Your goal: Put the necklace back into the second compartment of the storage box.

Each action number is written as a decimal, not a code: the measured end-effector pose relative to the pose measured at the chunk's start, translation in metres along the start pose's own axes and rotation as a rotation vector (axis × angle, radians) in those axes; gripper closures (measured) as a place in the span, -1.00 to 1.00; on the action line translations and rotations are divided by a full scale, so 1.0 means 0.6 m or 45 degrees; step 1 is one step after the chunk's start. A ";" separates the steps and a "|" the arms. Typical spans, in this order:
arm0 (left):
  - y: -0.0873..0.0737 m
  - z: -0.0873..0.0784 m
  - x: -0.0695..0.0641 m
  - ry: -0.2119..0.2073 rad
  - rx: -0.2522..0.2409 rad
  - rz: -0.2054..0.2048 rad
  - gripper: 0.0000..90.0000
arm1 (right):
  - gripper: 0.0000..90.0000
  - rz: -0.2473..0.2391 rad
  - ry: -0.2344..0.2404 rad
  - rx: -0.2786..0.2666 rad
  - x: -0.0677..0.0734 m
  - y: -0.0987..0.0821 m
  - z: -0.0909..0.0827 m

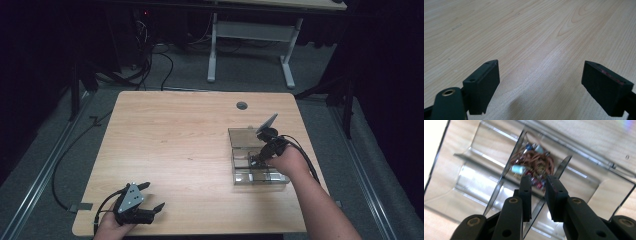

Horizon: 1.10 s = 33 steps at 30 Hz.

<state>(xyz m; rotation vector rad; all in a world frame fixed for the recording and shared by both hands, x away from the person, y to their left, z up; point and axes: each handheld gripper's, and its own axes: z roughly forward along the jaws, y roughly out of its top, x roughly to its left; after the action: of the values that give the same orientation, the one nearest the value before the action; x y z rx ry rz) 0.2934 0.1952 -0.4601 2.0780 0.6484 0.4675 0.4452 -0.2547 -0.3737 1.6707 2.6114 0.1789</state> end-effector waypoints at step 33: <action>-0.001 -0.001 0.000 0.012 -0.013 -0.004 -0.66 | 0.80 0.033 0.053 -0.014 0.029 -0.121 -0.033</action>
<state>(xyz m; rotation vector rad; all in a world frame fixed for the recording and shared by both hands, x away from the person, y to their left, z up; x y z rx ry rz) 0.2929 0.1959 -0.4601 2.0664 0.6534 0.4780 0.3705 -0.2704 -0.3619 1.7165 2.6141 0.2304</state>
